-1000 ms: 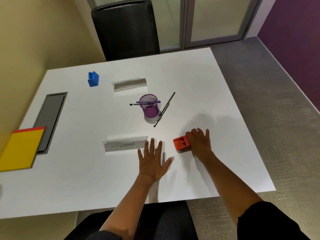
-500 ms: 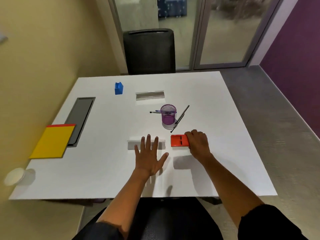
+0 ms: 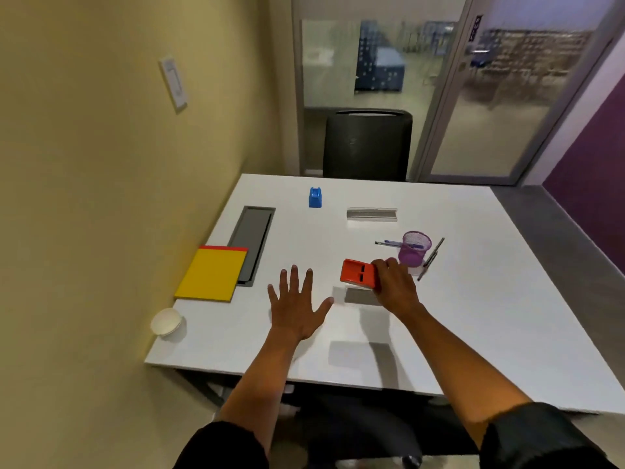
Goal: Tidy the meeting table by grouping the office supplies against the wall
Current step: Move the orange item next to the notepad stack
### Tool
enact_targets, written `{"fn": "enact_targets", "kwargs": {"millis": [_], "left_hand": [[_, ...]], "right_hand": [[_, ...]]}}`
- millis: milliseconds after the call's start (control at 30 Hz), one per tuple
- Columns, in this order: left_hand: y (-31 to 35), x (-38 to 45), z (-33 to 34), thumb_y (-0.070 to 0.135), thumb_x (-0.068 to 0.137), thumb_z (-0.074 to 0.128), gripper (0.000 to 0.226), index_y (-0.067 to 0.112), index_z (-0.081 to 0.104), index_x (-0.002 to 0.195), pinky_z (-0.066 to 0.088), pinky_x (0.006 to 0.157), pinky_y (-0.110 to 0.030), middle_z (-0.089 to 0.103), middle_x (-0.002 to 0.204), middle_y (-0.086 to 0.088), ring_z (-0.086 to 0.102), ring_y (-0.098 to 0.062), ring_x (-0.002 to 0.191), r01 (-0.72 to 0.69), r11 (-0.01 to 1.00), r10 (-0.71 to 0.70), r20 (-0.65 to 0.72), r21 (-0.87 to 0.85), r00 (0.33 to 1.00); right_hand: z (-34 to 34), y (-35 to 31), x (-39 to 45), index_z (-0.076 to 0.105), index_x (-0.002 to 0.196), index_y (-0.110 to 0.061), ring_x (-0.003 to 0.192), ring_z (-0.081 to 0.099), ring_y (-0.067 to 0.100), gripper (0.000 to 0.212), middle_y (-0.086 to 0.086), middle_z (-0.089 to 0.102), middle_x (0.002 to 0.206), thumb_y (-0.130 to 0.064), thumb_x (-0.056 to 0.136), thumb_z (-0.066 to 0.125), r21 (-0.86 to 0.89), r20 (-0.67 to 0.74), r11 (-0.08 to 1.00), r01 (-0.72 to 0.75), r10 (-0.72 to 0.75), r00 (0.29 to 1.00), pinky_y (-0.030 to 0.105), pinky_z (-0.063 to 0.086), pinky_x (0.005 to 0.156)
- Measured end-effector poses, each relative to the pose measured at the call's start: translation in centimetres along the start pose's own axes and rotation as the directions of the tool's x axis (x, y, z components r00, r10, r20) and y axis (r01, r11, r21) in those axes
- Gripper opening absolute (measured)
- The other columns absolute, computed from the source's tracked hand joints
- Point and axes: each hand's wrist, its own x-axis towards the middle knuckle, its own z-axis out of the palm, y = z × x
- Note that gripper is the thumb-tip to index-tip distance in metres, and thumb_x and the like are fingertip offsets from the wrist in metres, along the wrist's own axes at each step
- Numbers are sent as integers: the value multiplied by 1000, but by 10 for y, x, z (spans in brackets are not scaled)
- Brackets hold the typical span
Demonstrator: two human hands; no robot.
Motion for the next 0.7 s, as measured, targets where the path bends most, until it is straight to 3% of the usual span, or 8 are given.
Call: {"fn": "enact_targets", "kwargs": {"millis": [333,700], "left_hand": [[-151,-28,-33,75,87,20,84,29,-5,153,-9,116,-59,-14,162,-7,-18,-32,148,19,998,-19,8,56,1000],[-218,0,-40,73,88,24,84,30,-9,152,-9,116,-57,-20,160,-7,-20,-32,147,55,997,-56,16,50,998]], "right_hand": [[34,-153,5,48,124,-14,107,51,34,45,13,52,119,-17,83,67,-24,52,999,-32,34,998,41,48,85],[57,-236,66,48,127,-16,104,54,32,47,12,54,119,-21,84,67,-25,32,999,35,-34,999,36,46,80]]}}
